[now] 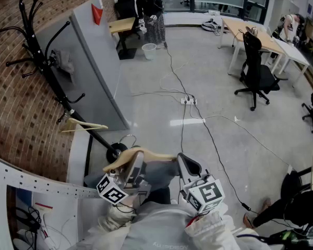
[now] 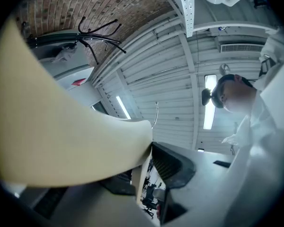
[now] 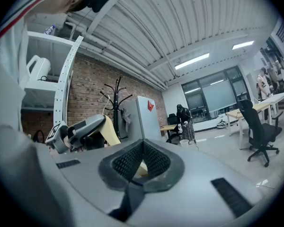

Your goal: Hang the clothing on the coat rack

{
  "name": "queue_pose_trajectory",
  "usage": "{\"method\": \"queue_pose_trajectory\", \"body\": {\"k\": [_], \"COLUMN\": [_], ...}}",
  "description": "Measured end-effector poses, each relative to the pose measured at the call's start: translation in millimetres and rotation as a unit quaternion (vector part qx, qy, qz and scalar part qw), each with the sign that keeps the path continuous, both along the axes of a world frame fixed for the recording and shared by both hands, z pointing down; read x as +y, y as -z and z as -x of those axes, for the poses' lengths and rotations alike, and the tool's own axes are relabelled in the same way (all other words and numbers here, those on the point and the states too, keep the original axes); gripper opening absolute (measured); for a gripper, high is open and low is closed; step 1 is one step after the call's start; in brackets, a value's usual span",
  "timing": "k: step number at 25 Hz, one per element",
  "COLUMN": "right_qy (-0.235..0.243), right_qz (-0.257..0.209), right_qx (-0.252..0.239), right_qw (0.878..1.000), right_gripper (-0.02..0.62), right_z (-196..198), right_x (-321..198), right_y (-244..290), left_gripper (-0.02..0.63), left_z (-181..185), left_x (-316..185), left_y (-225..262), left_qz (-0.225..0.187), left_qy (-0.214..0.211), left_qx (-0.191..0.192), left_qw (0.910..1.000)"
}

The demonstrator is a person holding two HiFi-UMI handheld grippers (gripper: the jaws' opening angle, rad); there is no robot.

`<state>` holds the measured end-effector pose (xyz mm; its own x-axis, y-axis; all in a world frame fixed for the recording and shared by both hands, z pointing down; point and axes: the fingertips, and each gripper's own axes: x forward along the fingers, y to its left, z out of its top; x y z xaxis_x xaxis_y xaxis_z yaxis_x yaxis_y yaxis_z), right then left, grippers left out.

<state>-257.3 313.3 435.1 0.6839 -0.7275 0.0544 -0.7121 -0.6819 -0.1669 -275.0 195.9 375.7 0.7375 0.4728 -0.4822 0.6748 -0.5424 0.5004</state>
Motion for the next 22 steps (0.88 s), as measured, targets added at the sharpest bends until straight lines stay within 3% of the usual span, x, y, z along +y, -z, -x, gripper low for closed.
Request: {"method": "queue_pose_trajectory", "body": {"k": [9, 22], "right_qy": [-0.004, 0.013], "right_qz": [0.003, 0.011], "right_qx": [0.004, 0.003], "right_qw": [1.0, 1.0], "right_gripper": [0.025, 0.025], "right_z": [-70.3, -195.9], "right_x": [-14.7, -92.4], "right_y": [0.3, 9.4], "left_gripper": [0.107, 0.107], "left_z": [-69.7, -187.4], "left_x": [-15.8, -74.2], "left_y": [-1.3, 6.5], "left_qz": [-0.003, 0.002], "left_qy": [0.0, -0.007], "left_qx": [0.003, 0.01], "left_qw": [1.0, 0.9999]}}
